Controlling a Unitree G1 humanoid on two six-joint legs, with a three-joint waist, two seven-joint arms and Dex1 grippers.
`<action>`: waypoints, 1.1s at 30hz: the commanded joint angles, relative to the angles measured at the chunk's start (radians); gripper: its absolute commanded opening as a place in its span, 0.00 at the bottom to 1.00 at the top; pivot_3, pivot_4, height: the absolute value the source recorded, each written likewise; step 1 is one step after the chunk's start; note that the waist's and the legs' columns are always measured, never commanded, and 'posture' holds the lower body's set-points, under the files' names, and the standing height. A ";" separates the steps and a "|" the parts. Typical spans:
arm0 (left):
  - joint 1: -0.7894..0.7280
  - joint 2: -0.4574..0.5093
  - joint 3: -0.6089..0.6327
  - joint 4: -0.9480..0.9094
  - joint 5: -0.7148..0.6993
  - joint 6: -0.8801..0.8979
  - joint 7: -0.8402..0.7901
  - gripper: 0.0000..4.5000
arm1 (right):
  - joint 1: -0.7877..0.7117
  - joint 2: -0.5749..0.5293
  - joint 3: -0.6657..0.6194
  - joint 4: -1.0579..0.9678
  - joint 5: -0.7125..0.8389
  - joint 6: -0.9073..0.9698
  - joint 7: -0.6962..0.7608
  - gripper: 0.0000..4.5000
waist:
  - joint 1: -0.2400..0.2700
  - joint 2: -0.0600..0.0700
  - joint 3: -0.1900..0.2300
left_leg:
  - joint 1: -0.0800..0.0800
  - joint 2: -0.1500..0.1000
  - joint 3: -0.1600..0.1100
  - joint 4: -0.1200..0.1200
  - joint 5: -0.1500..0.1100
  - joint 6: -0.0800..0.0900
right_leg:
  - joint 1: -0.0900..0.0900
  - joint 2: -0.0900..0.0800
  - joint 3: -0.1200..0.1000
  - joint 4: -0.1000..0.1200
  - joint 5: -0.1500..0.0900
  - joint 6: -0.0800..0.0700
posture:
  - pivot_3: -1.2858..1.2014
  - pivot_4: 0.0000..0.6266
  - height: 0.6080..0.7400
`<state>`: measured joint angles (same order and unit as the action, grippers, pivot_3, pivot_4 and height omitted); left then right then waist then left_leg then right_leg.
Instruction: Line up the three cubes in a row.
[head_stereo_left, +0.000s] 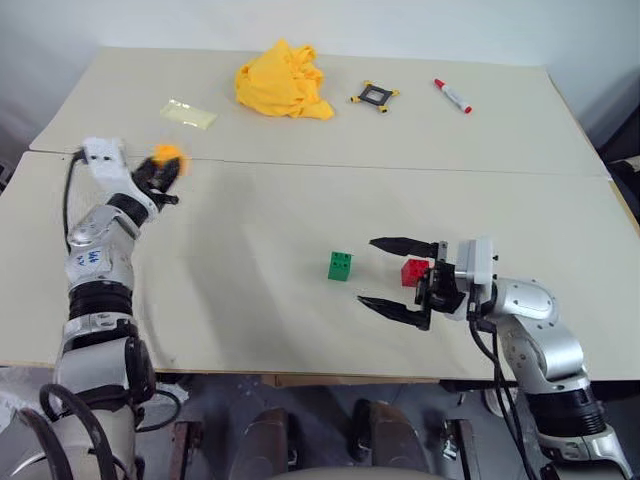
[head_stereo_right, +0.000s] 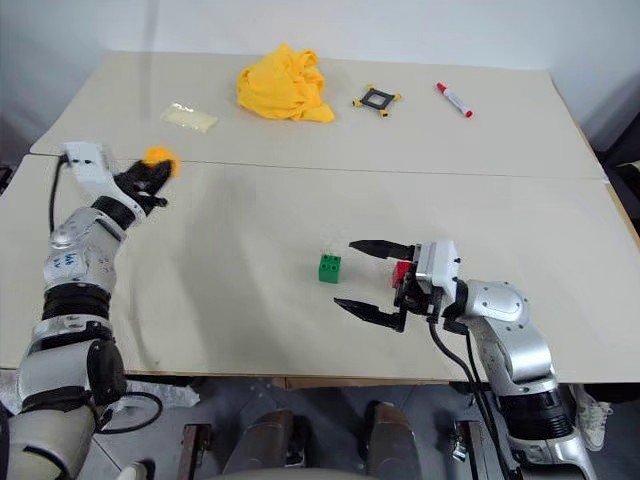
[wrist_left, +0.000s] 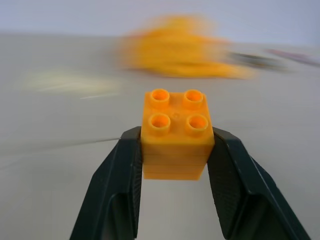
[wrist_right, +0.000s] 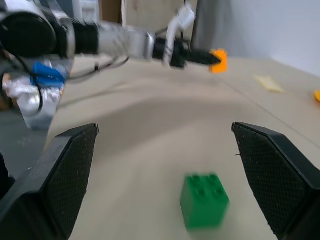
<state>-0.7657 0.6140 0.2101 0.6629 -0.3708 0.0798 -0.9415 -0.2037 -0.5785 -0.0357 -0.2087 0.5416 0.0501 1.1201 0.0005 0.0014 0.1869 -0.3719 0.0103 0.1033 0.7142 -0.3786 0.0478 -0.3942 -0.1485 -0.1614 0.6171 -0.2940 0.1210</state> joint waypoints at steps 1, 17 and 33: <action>0.012 0.069 -0.107 -0.119 -0.059 0.024 -0.437 0.33 | 0.047 -0.065 -0.093 -0.026 0.024 -0.013 0.030 1.00 | 0.000 0.000 0.000 | 0.000 0.000 0.001 0.000 0.000 0.000 | 0.000 0.000 0.000 0.000 0.000 0.000 | 0.52 0.24 1.00; -0.211 -0.050 -0.339 0.439 0.196 -0.481 -0.672 0.33 | 0.213 -0.133 -0.211 -0.117 0.061 0.016 0.014 1.00 | 0.013 0.000 0.000 | 0.000 0.001 0.003 0.001 0.000 0.000 | 0.000 0.002 0.002 -0.001 -0.001 0.002 | 0.52 0.24 1.00; -0.193 0.046 -0.273 0.326 0.087 -0.357 -0.673 0.99 | 0.175 -0.116 -0.214 -0.032 0.107 0.037 0.068 1.00 | 0.010 0.000 0.000 | 0.000 0.002 0.002 0.002 0.000 0.001 | 0.000 0.001 0.002 0.000 -0.001 0.002 | 0.52 0.24 1.00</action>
<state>-0.9698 0.6328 -0.0979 1.0403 -0.2315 -0.3106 -1.5023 -0.0211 -0.6971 -0.2259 -0.2420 0.6195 0.0905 1.1779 0.0108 0.0010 0.1874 -0.3714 0.0129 0.1056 0.7158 -0.3785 0.0488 -0.3942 -0.1475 -0.1592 0.6171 -0.2947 0.1230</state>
